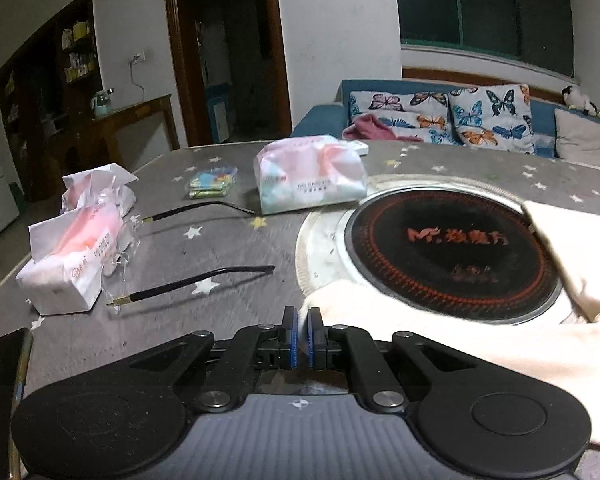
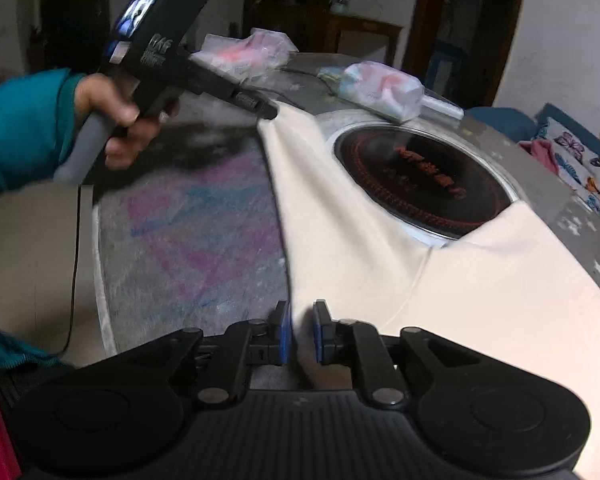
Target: Fold clothes
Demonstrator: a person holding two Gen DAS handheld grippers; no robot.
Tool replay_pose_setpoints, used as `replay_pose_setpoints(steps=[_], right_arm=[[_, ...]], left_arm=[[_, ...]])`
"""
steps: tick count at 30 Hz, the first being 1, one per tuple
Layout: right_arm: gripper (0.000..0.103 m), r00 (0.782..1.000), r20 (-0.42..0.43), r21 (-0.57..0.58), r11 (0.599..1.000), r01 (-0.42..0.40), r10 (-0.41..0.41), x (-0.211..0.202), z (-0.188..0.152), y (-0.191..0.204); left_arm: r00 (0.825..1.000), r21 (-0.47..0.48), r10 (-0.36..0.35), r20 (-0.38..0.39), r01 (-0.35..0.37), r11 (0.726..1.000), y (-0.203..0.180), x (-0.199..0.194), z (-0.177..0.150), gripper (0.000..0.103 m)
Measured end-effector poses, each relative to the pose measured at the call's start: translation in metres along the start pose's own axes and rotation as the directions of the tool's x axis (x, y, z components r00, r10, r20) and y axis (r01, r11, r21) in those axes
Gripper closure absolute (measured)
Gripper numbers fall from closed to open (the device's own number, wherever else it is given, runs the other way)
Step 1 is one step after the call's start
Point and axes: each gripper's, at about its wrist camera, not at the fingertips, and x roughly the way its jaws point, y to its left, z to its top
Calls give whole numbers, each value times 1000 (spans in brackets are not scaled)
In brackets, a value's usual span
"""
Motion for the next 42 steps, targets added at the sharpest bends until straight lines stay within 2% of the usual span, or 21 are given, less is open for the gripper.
replay_pose_setpoints(steps=[2, 6, 9, 12, 14, 18, 22, 25, 28, 33, 37, 42], right_arm=[[90, 1000, 4, -16, 1000, 2, -2, -3, 1, 3], [85, 999, 46, 26, 999, 28, -29, -24, 2, -4], [83, 995, 58, 81, 993, 82, -87, -42, -3, -15], [80, 987, 46, 148, 978, 148, -157, -58, -14, -31], [80, 978, 29, 202, 960, 194, -204, -67, -25, -41], [79, 956, -22, 321, 904, 283, -292, -83, -56, -64], [79, 935, -67, 427, 837, 343, -349, -96, -83, -84], [78, 925, -96, 461, 808, 368, -367, -102, -100, -91], [78, 917, -120, 470, 792, 390, -381, -106, -111, -92], [78, 899, -97, 496, 762, 416, -428, -121, -115, -101], [78, 881, -92, 529, 726, 438, -465, -118, -119, -125], [78, 873, -134, 564, 688, 457, -470, -106, -129, -148]], left_arm=[[1000, 1, 5, -14, -5, 1000, 0, 2, -1, 93], [999, -10, 34, -6, -34, 999, -1, -5, 3, 90], [1000, -20, -16, 14, 16, 1000, -9, -19, 9, 90], [994, 6, -104, 40, 104, 995, -30, -35, 13, 90], [981, 12, -189, 36, 189, 982, -46, -43, 15, 90], [940, 33, -340, 10, 340, 940, -85, -51, 18, 90], [898, 78, -440, -21, 440, 895, -129, -56, 15, 90], [869, 110, -494, -42, 495, 862, -158, -58, 10, 90], [851, 141, -520, -71, 525, 839, -180, -56, 4, 90], [853, 164, -510, -113, 522, 837, -197, -46, -4, 90], [859, 166, -498, -120, 512, 843, -197, -38, -4, 90], [857, 153, -503, -111, 515, 844, -194, -34, 5, 90]])
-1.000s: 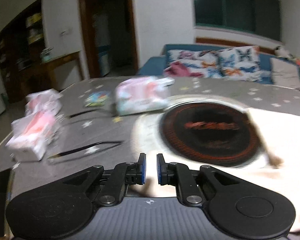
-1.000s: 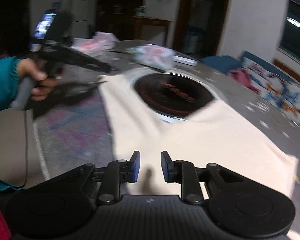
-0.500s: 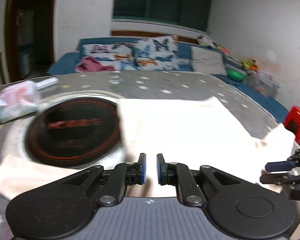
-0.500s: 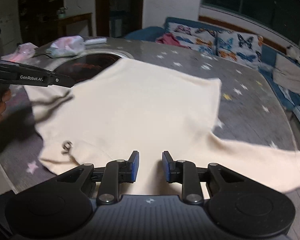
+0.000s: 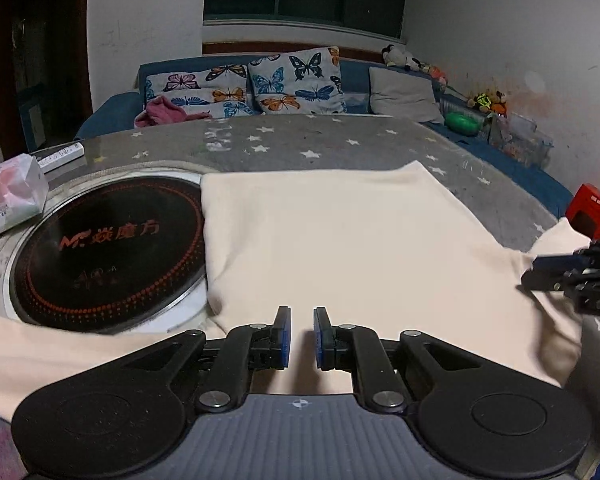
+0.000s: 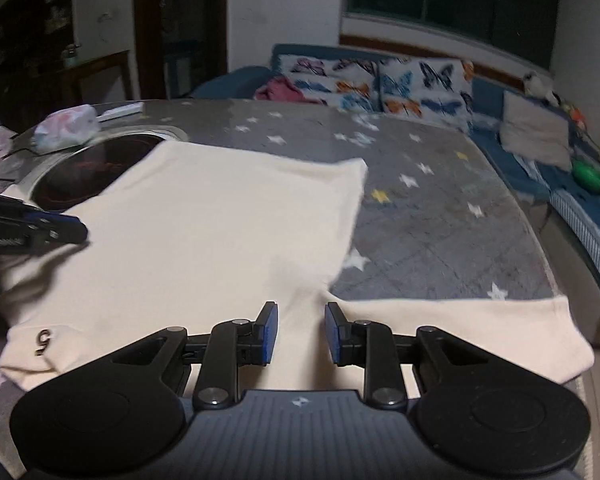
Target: Fold clothes
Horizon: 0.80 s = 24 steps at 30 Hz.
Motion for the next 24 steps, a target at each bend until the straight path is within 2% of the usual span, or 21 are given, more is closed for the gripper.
replay_pose_setpoints(steps=[4, 8, 11, 15, 18, 19, 24], right_arm=[[72, 1000, 10, 21, 1000, 1, -1, -3, -2, -5], [71, 1000, -5, 17, 1000, 22, -22, -2, -4, -10], [70, 999, -11, 28, 999, 40, -39, -3, -8, -16], [64, 998, 8, 51, 997, 66, -66, -15, -14, -24], [60, 997, 1, 43, 996, 77, -77, -24, -23, -25], [58, 997, -2, 39, 996, 78, -78, -27, -27, -25], [58, 998, 1, 26, 998, 64, -64, -41, -41, -19]], left_arm=[[1000, -32, 9, -7, -9, 999, 8, 8, 6, 90], [1000, -60, 16, -20, -17, 998, 14, 13, 7, 90], [1000, -68, 14, -22, -15, 998, 14, 13, 7, 86], [1000, -8, -14, 5, 14, 1000, -3, -2, 3, 71], [998, 37, -52, 17, 52, 998, -20, -12, -1, 68], [997, 52, -71, 18, 70, 996, -27, -14, -3, 64], [989, 167, -145, 31, 138, 976, -68, -26, -10, 57]])
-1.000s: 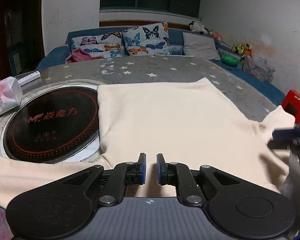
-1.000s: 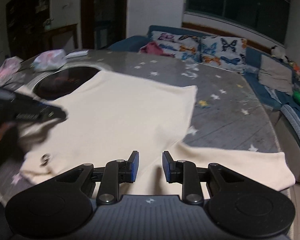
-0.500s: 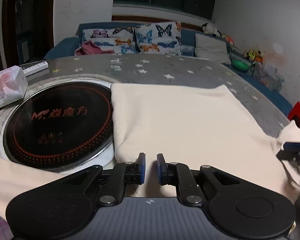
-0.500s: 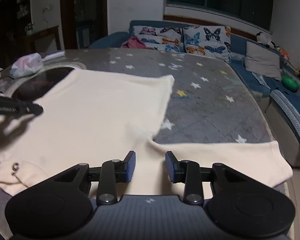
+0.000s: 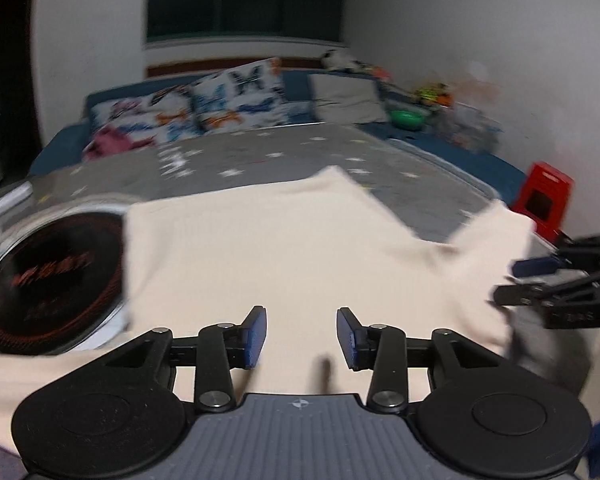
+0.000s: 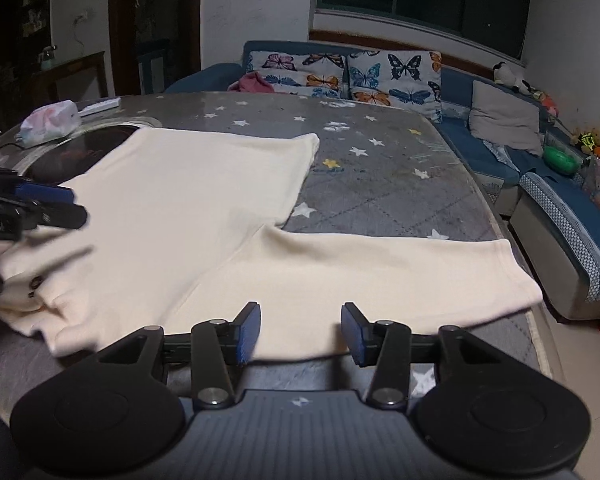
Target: Fold clothes
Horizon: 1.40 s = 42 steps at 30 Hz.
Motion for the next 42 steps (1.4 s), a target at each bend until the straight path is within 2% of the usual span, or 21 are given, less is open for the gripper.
replay_pose_setpoints(steps=[3, 6, 9, 15, 18, 21, 25, 33, 34, 38, 42], right_arm=[[51, 1000, 15, -22, 999, -26, 27, -7, -4, 5], [52, 1000, -3, -80, 997, 12, -12, -3, -8, 10], [52, 1000, 9, -19, 1000, 7, -7, -7, -8, -3], [54, 987, 22, 96, 983, 156, -159, -6, -5, -47], [62, 973, 1, 194, 954, 228, -233, 4, -6, -80], [64, 958, -14, 292, 915, 278, -287, 11, -6, -110], [73, 952, -23, 344, 892, 294, -305, 22, -4, -130], [80, 936, -23, 403, 853, 330, -351, 34, -7, -141], [86, 935, -21, 404, 852, 333, -355, 35, -7, -141], [98, 929, -6, 397, 851, 343, -371, 36, -6, -140], [99, 929, 39, 421, 849, 320, -369, 22, -2, -139]], left_arm=[[999, 52, -38, -2, 38, 998, -21, 3, 0, 56], [998, 97, -54, -8, 55, 994, -39, 8, 0, 56], [998, 121, -58, -10, 59, 991, -51, 11, -1, 56], [998, 135, -64, -27, 67, 989, -63, 21, -3, 56], [997, 139, -66, -33, 70, 988, -65, 23, -4, 56], [997, 143, -66, -37, 71, 987, -66, 25, -4, 56], [997, 145, -60, -43, 66, 987, -66, 27, -4, 56], [997, 151, -54, -50, 61, 987, -66, 30, -2, 56], [997, 151, -53, -50, 60, 987, -67, 30, -2, 56], [997, 158, -53, -57, 61, 986, -69, 33, -2, 56], [997, 169, -52, -61, 62, 984, -71, 36, -3, 56]])
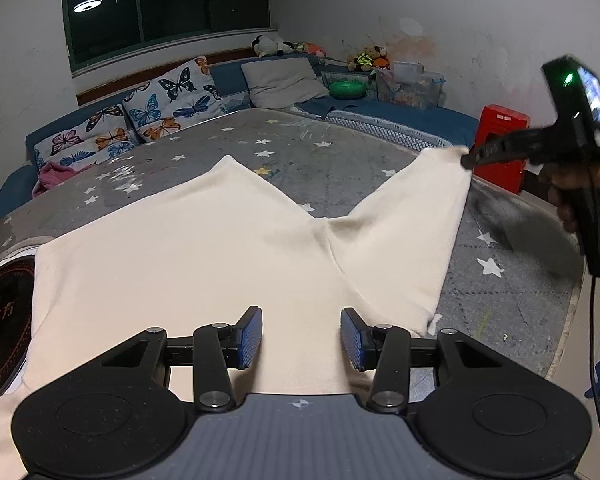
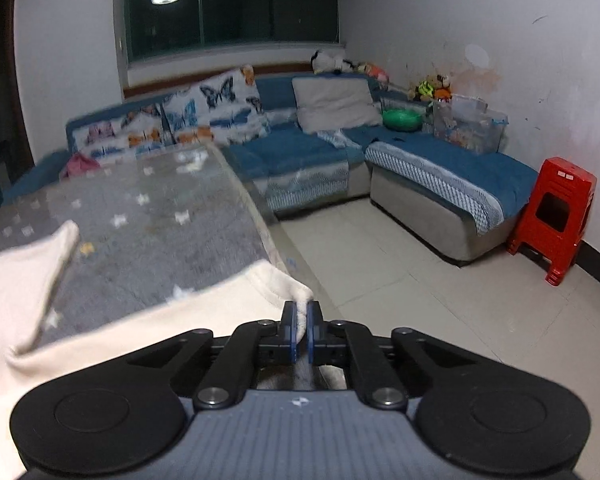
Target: Fold clothes
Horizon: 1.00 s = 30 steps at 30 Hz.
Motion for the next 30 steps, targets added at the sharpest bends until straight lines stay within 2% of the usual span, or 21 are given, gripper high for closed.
replay_pose_setpoints(steps=[10, 16, 19, 23, 30], right_arm=[[99, 991, 78, 20, 994, -112, 110, -47, 23, -1], [99, 968, 148, -54, 979, -194, 200, -88, 46, 25], [99, 950, 174, -114, 963, -243, 260, -107, 57, 47], [99, 911, 180, -219, 918, -332, 372, -128, 68, 96], [99, 827, 98, -366, 793, -487, 554, -145, 59, 187]], left_arm=[[1000, 39, 6, 5, -7, 999, -6, 9, 0, 56], [999, 0, 3, 51, -3, 1000, 9, -13, 0, 53], [997, -47, 27, 70, -23, 999, 27, -28, -4, 53], [993, -124, 84, 80, -74, 990, 57, -45, -14, 52], [979, -242, 190, 77, -167, 956, 101, -80, -40, 52]])
